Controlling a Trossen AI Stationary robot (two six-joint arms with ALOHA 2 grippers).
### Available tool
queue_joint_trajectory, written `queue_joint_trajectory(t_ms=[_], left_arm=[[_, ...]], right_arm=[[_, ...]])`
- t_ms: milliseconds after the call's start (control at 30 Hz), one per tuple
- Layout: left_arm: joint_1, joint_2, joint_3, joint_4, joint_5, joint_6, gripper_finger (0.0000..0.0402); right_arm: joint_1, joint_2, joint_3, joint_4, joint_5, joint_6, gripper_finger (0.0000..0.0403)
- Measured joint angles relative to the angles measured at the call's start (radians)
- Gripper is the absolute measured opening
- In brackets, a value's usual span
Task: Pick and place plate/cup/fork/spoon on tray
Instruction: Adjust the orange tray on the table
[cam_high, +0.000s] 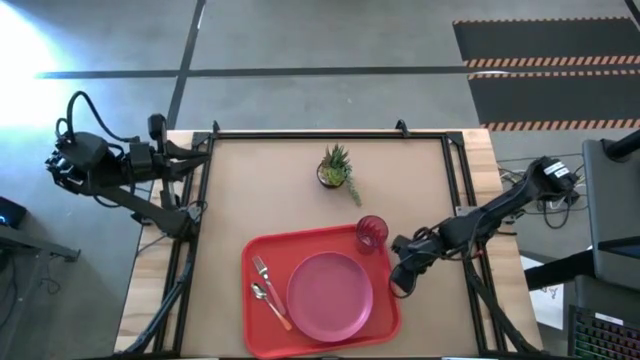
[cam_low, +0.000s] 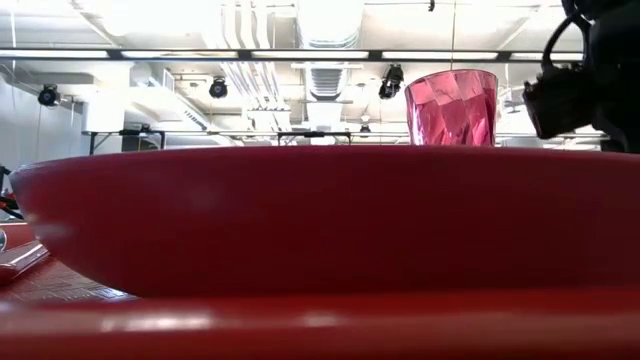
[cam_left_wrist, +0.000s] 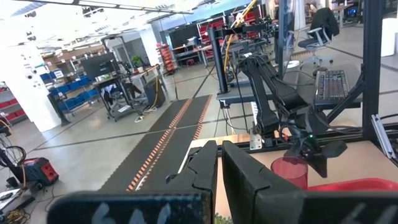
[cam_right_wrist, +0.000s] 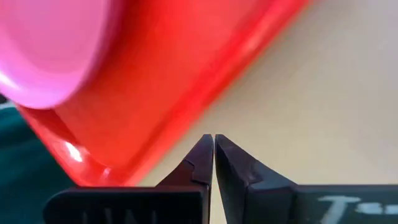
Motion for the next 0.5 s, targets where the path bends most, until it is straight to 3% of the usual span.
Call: queue_joint_trajectory(t_ms=[333, 500], left_arm=[[0.000, 0.008, 0.000, 0.000, 0.000, 0.000, 0.0006], [0.000, 0.008, 0.000, 0.000, 0.000, -0.001, 0.0006]], right_arm=[[0.000, -0.001, -0.001, 0.016, 0.005, -0.004, 0.0046], [0.000, 0.020, 0.000, 0.158, 0.015, -0.044, 0.0064]])
